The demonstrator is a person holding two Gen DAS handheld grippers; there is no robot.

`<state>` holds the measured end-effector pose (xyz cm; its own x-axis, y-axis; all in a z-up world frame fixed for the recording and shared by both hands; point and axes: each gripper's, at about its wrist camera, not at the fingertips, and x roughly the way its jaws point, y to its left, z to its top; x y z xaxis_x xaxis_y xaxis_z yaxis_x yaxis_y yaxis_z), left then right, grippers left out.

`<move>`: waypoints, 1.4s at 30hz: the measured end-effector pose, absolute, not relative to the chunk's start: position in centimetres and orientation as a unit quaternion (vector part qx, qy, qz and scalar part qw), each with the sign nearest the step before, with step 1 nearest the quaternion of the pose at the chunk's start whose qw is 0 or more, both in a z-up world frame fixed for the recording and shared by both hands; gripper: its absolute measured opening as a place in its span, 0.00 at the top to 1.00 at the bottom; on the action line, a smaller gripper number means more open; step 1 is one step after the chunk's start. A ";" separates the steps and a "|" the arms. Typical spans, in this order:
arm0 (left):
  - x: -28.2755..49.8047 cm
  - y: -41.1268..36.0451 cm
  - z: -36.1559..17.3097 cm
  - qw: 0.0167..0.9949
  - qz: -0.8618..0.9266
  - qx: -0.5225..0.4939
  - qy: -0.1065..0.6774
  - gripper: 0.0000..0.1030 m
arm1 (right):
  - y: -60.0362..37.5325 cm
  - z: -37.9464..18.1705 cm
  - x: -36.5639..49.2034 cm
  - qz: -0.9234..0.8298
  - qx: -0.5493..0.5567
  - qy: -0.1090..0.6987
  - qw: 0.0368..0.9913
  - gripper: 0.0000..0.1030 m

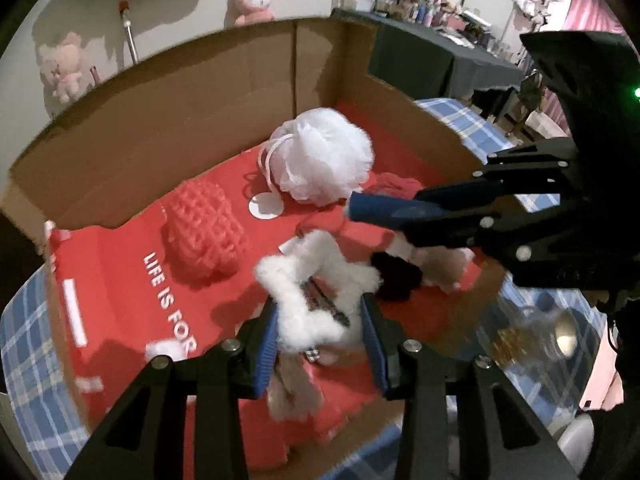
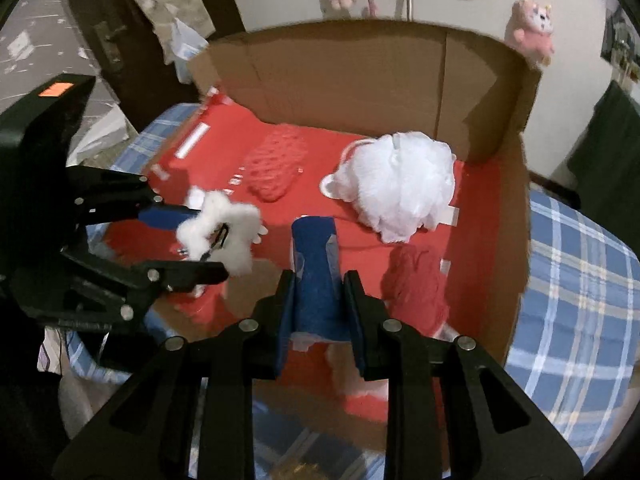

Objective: Organize soft objects
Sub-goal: 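Carry the scrunchie and blue sponge into the box and open both tools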

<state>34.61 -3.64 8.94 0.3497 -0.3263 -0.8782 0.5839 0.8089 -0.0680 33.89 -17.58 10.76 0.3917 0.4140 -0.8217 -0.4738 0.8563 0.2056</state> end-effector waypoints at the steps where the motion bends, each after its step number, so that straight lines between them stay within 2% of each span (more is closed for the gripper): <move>1: 35.4 -3.8 8.5 0.807 -0.278 0.129 0.505 0.60 | -17.4 10.4 34.6 0.264 -0.033 0.491 0.830 0.77; 8: 38.5 -4.6 6.9 0.794 -0.268 0.133 0.529 0.60 | -16.5 8.2 38.0 0.242 -0.053 0.531 0.810 0.77; 19: 38.8 -4.9 6.4 0.789 -0.261 0.141 0.538 0.59 | -16.1 7.5 39.1 0.242 -0.063 0.543 0.802 0.76; 23: 38.9 -5.1 6.1 0.790 -0.256 0.140 0.539 0.56 | -15.5 7.0 39.2 0.242 -0.075 0.549 0.796 0.76; 26: 38.9 -4.8 6.0 0.790 -0.253 0.139 0.540 0.49 | -15.3 6.8 39.1 0.239 -0.086 0.547 0.798 0.75; 30: 39.1 -4.8 5.8 0.791 -0.253 0.139 0.540 0.48 | -15.1 6.8 39.2 0.234 -0.093 0.545 0.800 0.74; 31: 39.2 -4.8 5.8 0.791 -0.253 0.138 0.540 0.48 | -14.9 6.9 39.2 0.234 -0.094 0.544 0.800 0.73; 32: 39.2 -4.8 5.8 0.790 -0.253 0.137 0.541 0.48 | -14.9 6.9 39.2 0.236 -0.094 0.542 0.801 0.63; 33: 39.2 -4.6 5.7 0.791 -0.252 0.138 0.541 0.49 | -14.9 7.0 39.2 0.236 -0.094 0.542 0.801 0.38; 34: 39.3 -4.4 5.6 0.791 -0.247 0.143 0.540 0.48 | -14.9 7.0 39.2 0.236 -0.094 0.541 0.802 0.30; 40: 39.0 -3.5 5.9 0.796 -0.251 0.131 0.535 0.47 | -15.5 7.9 38.8 0.232 -0.096 0.524 0.814 0.28; 42: 38.5 -3.1 6.6 0.801 -0.251 0.125 0.530 0.42 | -15.6 8.2 38.6 0.226 -0.102 0.520 0.817 0.28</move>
<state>38.53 -3.10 6.59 0.3131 -0.2695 -0.9107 0.5344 0.8427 -0.0657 38.62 -15.57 8.23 0.3573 0.2632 -0.8961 -0.4751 0.8773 0.0683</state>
